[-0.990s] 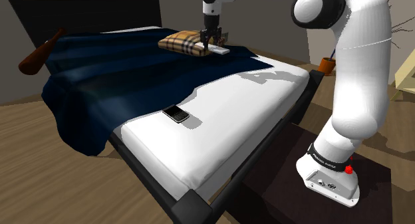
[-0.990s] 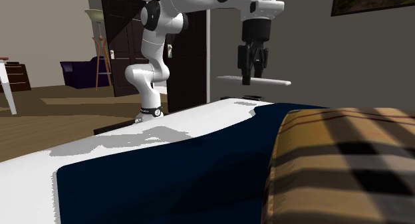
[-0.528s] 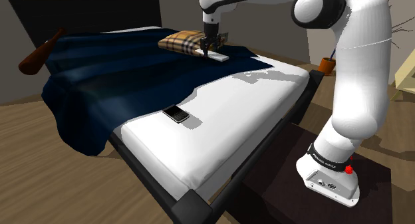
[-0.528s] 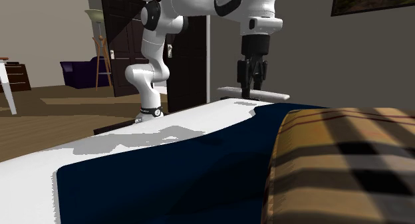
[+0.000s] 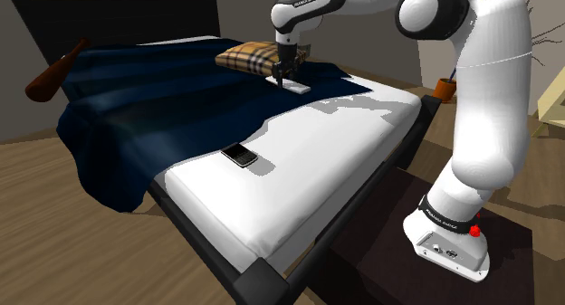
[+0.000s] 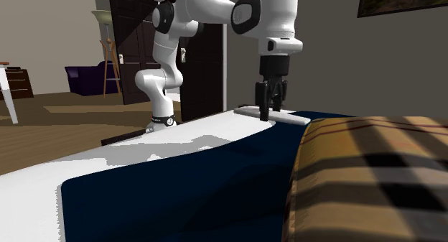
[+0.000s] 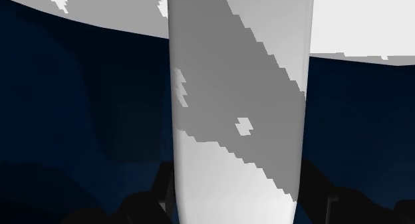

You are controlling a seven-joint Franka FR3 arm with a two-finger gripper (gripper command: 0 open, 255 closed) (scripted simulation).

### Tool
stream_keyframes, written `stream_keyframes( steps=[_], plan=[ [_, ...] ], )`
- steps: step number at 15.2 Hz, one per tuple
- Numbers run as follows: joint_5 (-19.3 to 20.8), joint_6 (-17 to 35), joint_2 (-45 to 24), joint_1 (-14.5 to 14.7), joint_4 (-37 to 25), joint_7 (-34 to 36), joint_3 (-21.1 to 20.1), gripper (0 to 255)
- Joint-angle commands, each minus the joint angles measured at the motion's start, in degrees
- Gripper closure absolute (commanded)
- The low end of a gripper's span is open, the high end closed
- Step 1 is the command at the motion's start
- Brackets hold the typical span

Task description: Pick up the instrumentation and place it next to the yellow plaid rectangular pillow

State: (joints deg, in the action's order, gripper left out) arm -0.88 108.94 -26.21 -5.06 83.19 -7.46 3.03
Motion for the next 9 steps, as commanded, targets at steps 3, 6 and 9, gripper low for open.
stream_keyframes(
  steps=[3, 6, 9],
  plan=[
    [0.0, 2.7, -0.7, 0.0, 2.0, 0.0, 0.0, 255],
    [-0.1, 4.7, -1.3, 0.0, 3.4, 0.0, 0.0, 255],
    [-0.1, 5.5, -1.6, 0.0, 3.9, 0.0, -0.1, 255]
  ],
)
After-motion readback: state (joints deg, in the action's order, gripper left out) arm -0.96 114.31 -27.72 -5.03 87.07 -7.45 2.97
